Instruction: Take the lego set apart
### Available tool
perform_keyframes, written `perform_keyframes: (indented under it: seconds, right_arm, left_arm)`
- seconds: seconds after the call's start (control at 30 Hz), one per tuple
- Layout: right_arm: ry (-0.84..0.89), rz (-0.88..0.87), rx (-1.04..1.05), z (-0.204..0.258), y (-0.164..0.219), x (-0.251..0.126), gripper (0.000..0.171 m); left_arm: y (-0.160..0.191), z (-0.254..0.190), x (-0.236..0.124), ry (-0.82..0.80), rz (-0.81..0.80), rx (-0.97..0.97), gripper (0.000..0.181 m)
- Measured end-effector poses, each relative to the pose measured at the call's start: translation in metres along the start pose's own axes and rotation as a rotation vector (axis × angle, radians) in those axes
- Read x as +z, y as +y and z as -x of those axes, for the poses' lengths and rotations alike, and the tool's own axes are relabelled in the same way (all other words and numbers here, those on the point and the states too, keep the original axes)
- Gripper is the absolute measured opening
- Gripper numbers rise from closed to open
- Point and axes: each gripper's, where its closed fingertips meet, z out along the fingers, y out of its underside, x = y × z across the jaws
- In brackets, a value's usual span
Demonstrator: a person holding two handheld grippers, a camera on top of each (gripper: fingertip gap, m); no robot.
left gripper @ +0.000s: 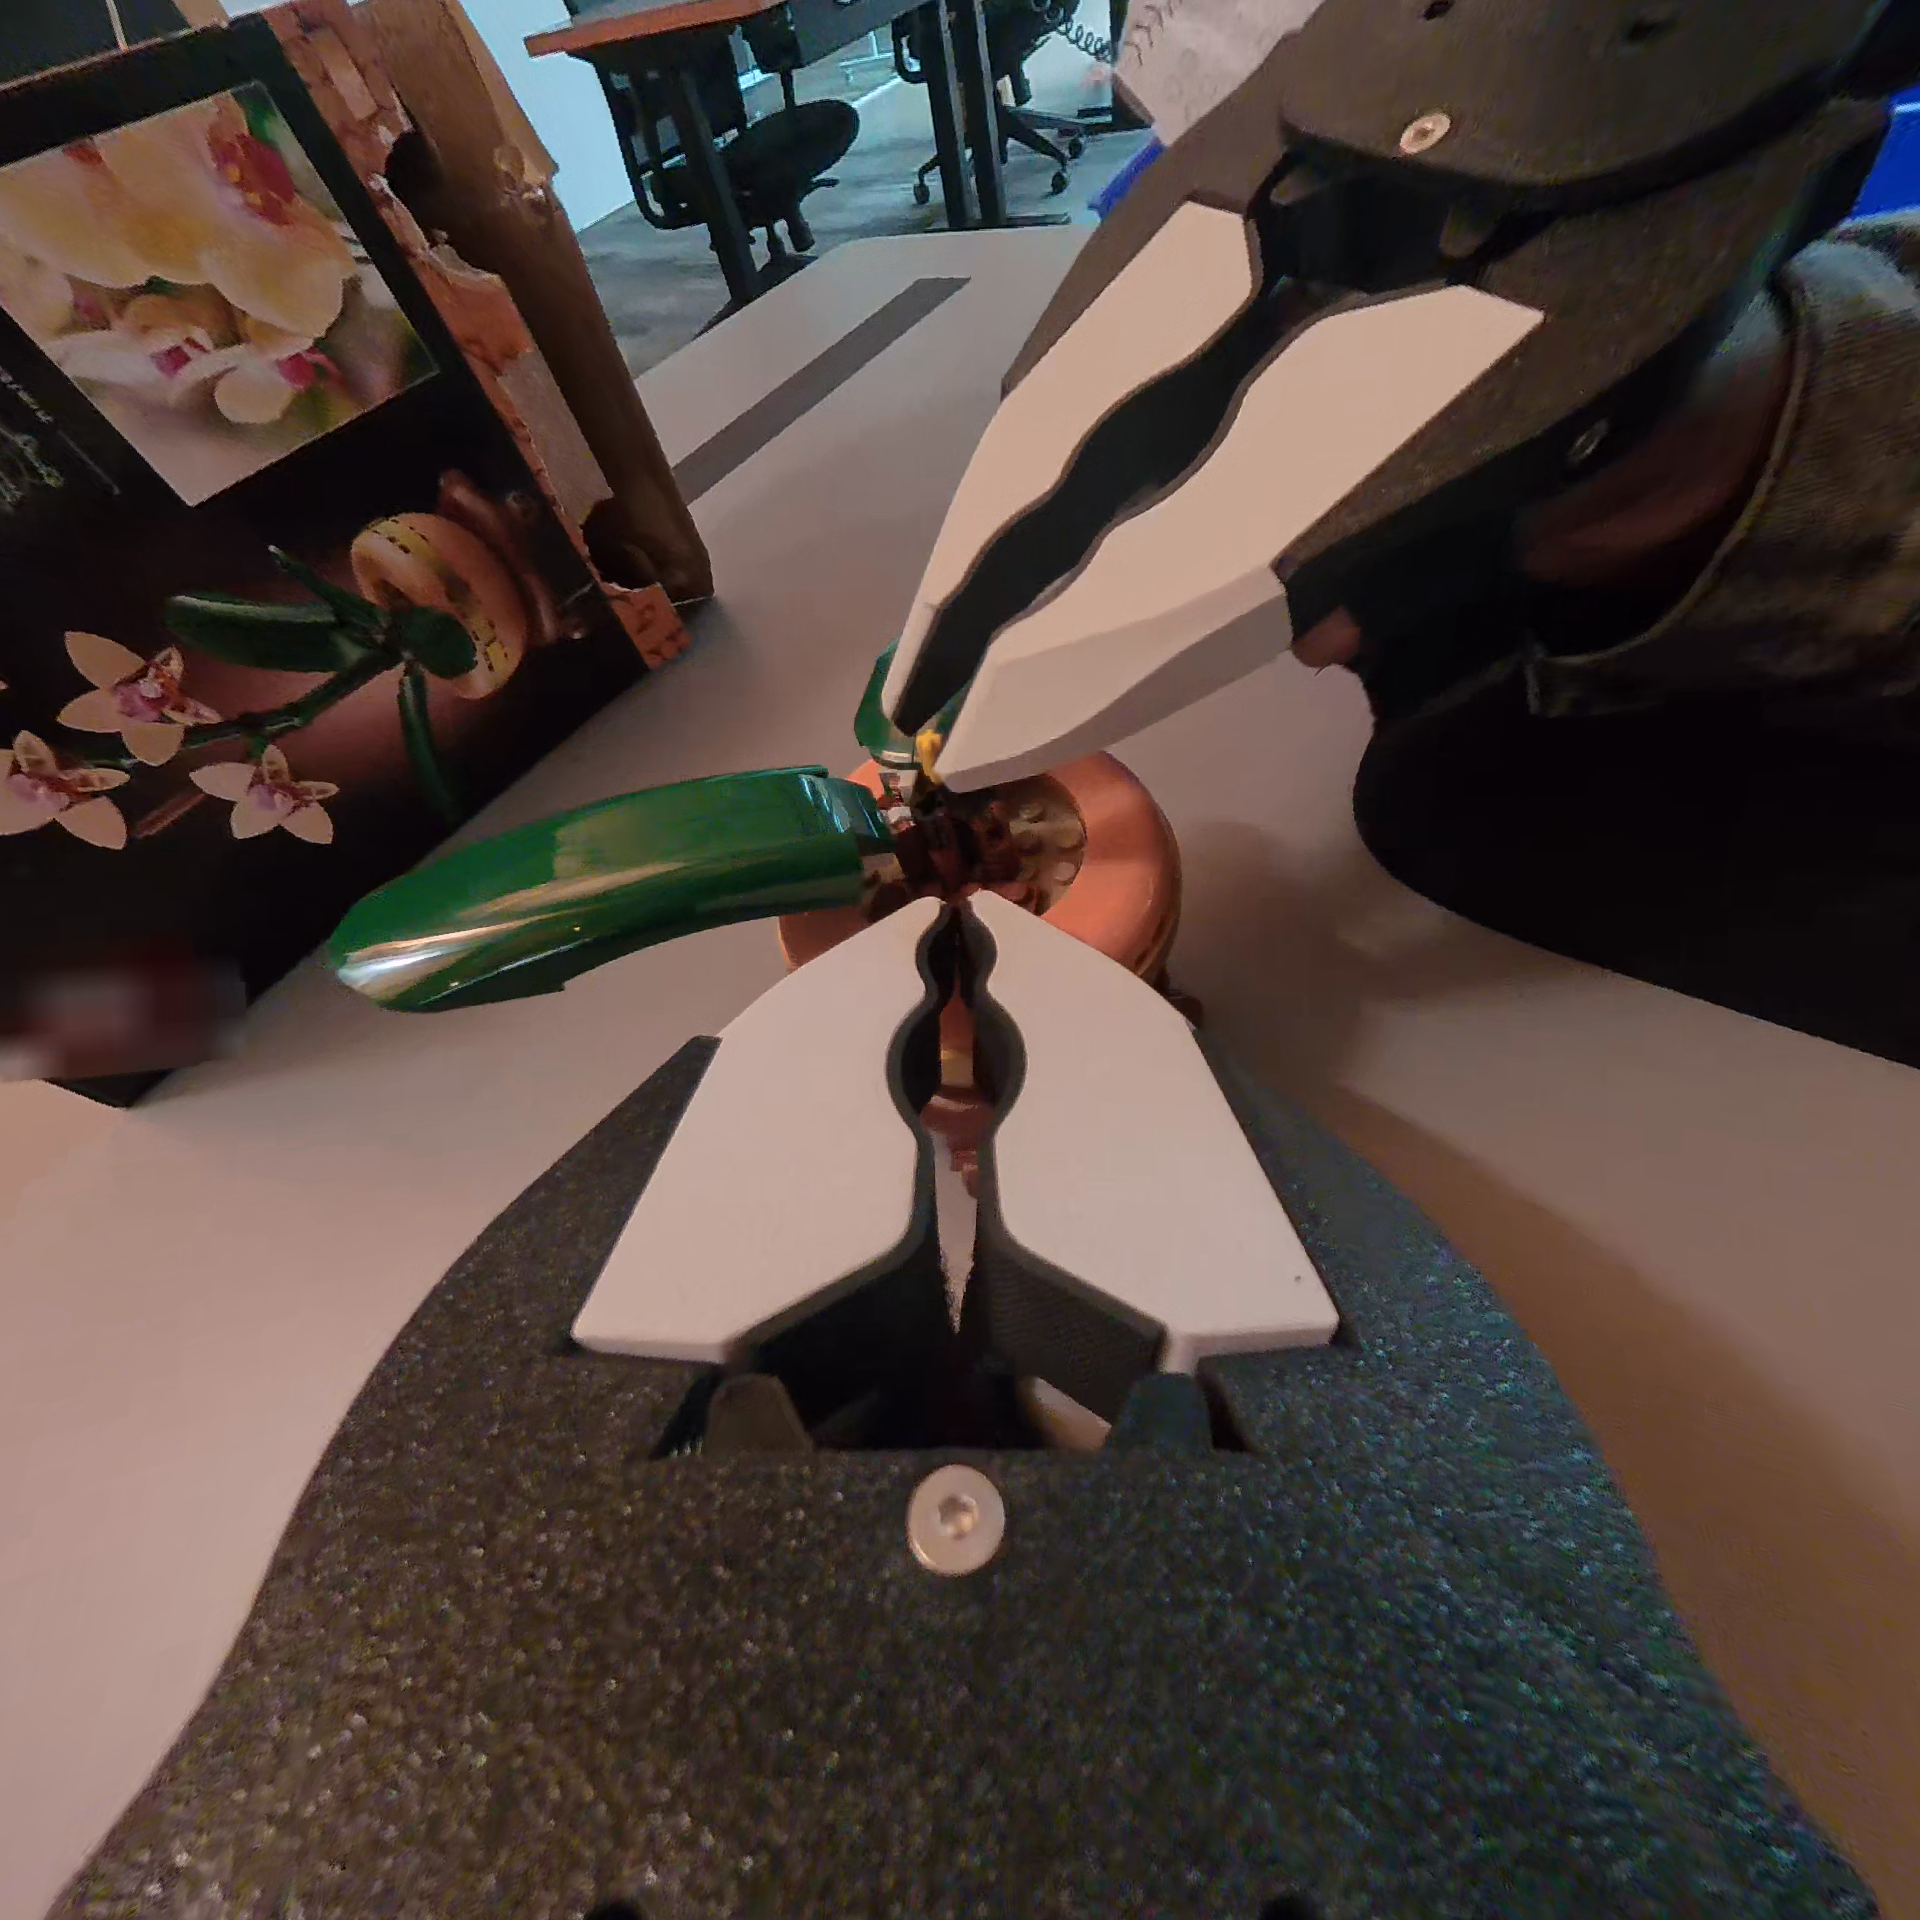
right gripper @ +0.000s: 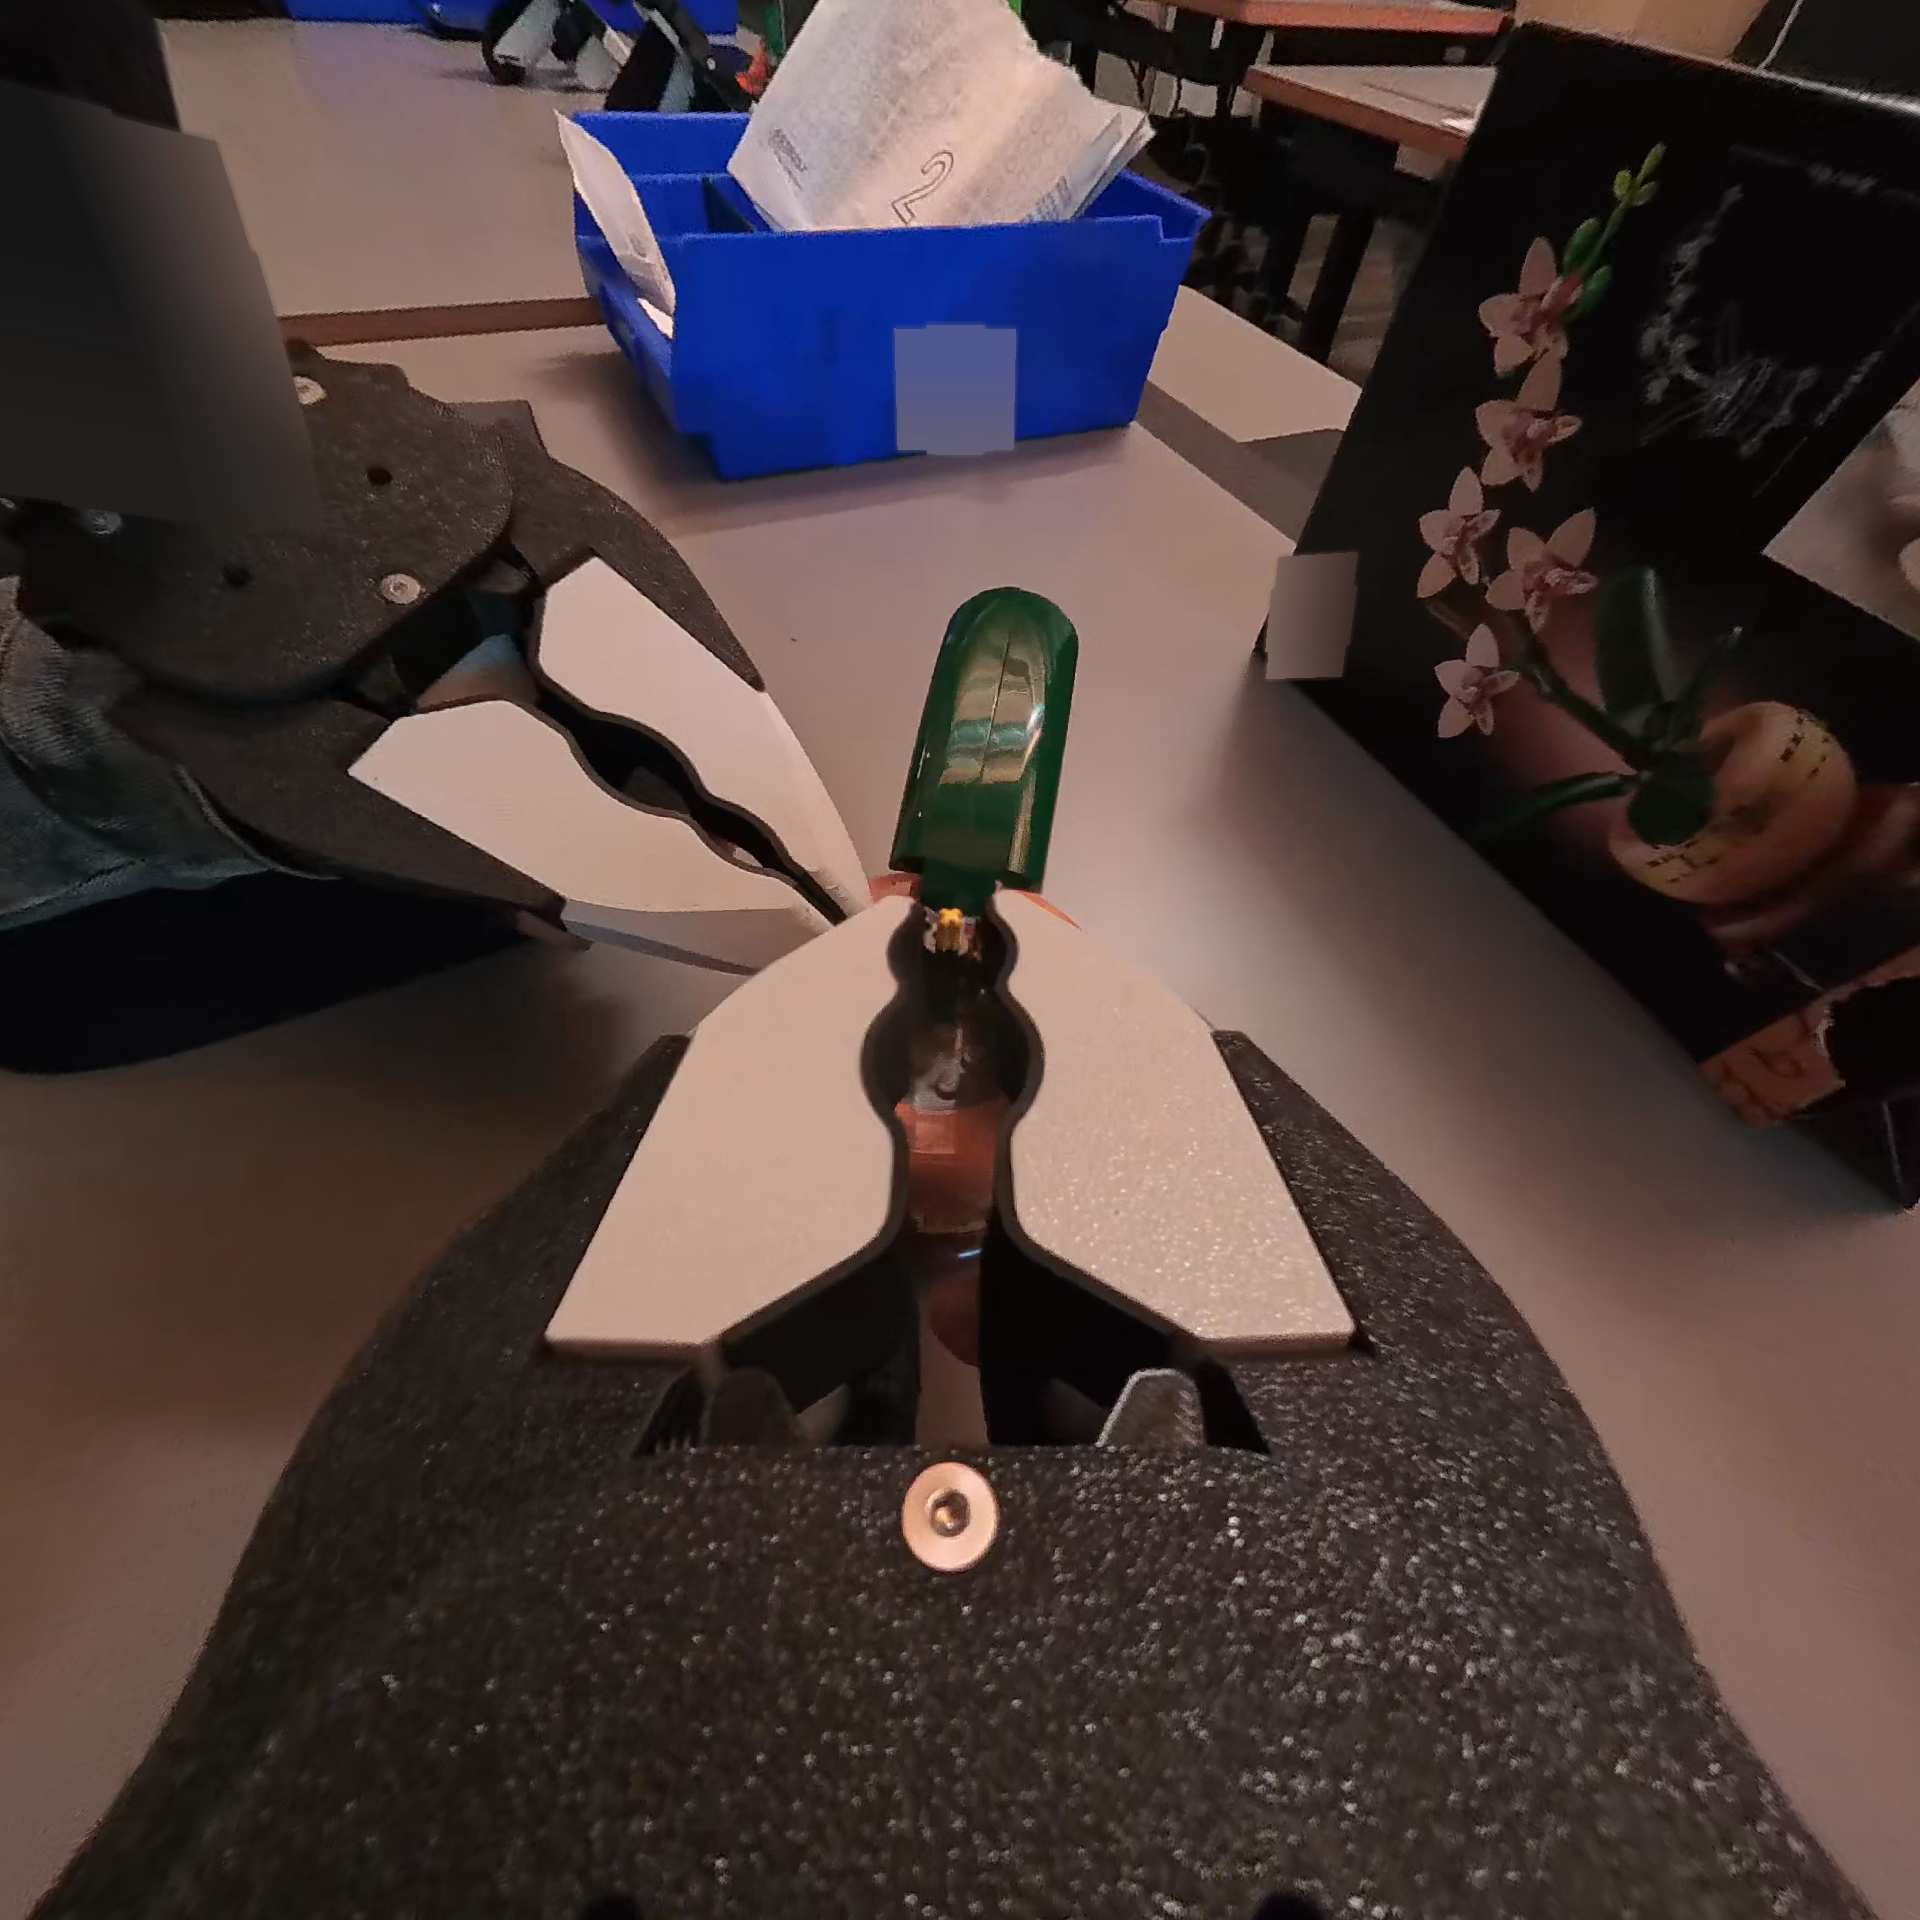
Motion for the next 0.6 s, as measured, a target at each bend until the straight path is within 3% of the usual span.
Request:
perform_keyframes:
  seconds: [0.6]
  right_arm:
    - [-0.004, -0.033, 0.001, 0.0004, 0.0008, 0.001, 0.003]
  left_arm:
    - [0.0023, 0.0023, 0.0031, 0.031, 0.152, 0.008, 0.0]
